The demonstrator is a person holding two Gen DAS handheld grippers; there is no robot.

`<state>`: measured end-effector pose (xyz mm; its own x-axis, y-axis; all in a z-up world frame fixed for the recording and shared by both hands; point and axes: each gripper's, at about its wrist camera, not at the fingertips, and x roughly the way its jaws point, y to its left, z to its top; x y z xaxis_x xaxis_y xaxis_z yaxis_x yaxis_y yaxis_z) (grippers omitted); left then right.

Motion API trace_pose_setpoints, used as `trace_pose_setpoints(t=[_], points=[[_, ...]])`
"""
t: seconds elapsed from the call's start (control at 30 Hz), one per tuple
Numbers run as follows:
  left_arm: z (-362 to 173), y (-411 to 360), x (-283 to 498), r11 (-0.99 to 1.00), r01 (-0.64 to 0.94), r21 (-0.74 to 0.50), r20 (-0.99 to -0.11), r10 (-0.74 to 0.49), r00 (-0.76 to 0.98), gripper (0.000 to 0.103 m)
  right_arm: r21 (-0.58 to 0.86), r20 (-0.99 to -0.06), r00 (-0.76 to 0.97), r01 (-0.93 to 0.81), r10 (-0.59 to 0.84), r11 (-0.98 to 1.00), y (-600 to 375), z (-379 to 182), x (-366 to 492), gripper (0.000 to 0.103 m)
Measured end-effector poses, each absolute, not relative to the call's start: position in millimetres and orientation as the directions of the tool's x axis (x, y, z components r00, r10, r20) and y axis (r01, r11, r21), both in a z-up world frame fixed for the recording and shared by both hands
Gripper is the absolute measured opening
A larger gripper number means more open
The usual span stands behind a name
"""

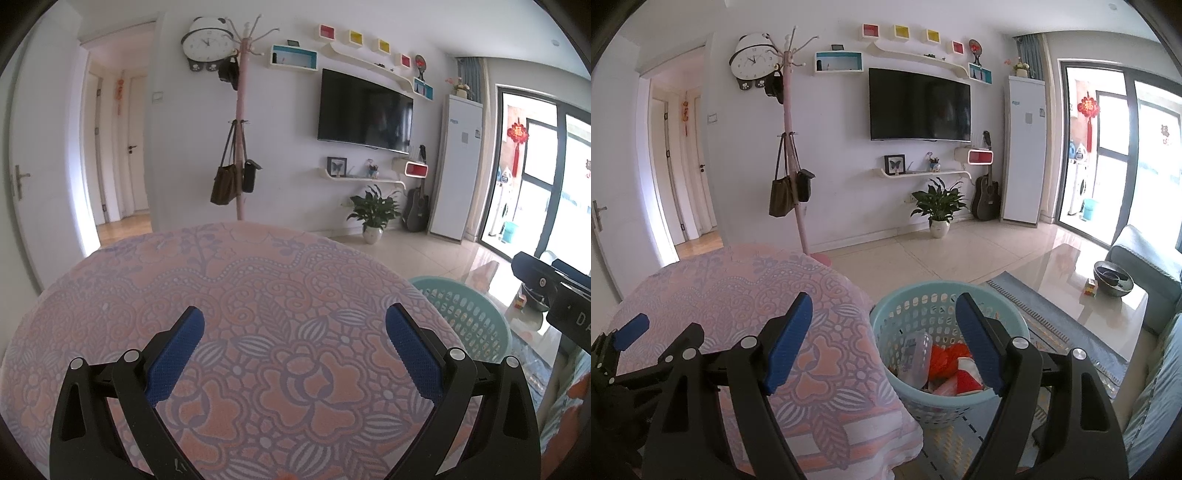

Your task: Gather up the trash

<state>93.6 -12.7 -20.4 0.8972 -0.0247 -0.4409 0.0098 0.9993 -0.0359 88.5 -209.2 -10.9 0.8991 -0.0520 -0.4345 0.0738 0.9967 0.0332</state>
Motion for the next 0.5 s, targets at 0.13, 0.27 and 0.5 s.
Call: trace_pose_setpoints(t=[0.13,0.27,0.5], points=[[-23,-13,93,0.999,0.012,-0.034,-0.443,-0.026,0.896,0.096,0.032,-0.435,0.899,0.071,-0.05,0.997,-208,-11,88,0.076],[-23,-12,93,0.999,0.011,-0.036,-0.445,-0.026,0.895,0.095,0.033,-0.437,0.898,0.069,-0.048,0.997,-207,-11,88,0.076],[-11,-9,81,0.999,-0.034,-0.042,-0.405,0.014,0.914,0.095,0.017,-0.419,0.906,0.069,-0.055,0.997,-206,-5,83,0.076]])
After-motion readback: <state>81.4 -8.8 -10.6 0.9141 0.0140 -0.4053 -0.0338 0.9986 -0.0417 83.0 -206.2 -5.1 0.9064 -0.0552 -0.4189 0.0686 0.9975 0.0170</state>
